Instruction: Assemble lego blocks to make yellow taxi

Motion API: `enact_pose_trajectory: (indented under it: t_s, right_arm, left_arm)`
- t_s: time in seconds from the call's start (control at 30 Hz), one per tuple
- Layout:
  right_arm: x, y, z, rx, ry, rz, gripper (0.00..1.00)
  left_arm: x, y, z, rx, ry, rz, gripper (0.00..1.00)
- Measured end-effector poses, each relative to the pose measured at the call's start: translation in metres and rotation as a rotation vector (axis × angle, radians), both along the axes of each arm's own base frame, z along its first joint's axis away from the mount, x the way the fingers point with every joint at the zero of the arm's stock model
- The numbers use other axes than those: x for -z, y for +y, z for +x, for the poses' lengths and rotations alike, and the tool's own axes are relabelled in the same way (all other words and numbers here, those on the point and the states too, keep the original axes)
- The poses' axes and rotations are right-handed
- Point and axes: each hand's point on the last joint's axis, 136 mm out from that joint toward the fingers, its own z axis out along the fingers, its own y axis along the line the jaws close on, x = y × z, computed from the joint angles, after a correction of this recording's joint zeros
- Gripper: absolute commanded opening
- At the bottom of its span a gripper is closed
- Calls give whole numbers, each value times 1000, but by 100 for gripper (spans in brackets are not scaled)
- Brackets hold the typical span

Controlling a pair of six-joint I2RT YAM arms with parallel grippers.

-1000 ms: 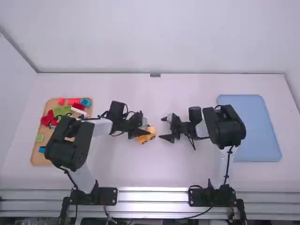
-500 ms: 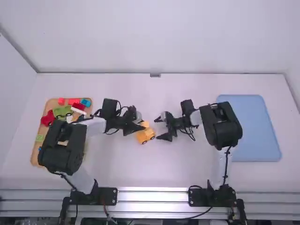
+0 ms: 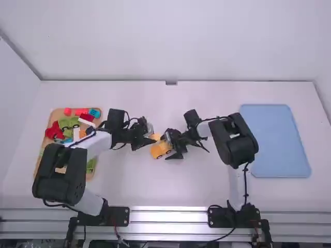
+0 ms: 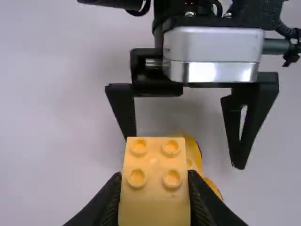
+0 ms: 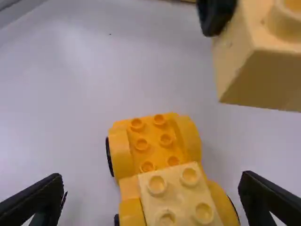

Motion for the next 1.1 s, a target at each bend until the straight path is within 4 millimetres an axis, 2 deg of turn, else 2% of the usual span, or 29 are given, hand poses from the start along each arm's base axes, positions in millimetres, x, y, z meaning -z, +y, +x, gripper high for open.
enact_pose_trajectory:
  t_s: [0.1,0.23,0.3,0.33,0.37,0.43,0.57,0.7,0.73,0.83,1.1]
  right_arm:
    - [4,1,-1,-5,-15,-26,95]
    - [12,5,-6,-23,-34,-73,82]
    - [13,6,-7,-30,-44,-77,73]
    - [14,6,-7,-30,-48,-81,65]
    - [14,6,-7,-30,-48,-81,65]
    - [14,2,-4,-17,-39,-86,48]
    - [14,0,0,10,-23,-92,43]
    - [15,1,7,49,-3,-116,44]
    - [15,0,7,53,1,-119,44]
    - [15,-2,11,86,33,-131,55]
    - [13,-33,33,218,137,-132,55]
  left_arm:
    - [8,1,-7,0,14,1,2]
    - [13,0,-14,5,21,-7,2]
    - [12,1,-16,5,20,-7,2]
    - [8,1,-16,5,8,-8,2]
    - [8,1,-16,5,8,-8,2]
    - [3,0,-15,3,-8,-12,2]
    - [1,0,-14,3,-15,-13,2]
    - [2,0,-15,2,-11,-13,2]
    - [2,1,-16,2,-10,-13,2]
    - [6,1,-19,2,-1,-13,2]
    - [-3,-8,-23,45,-23,-68,2]
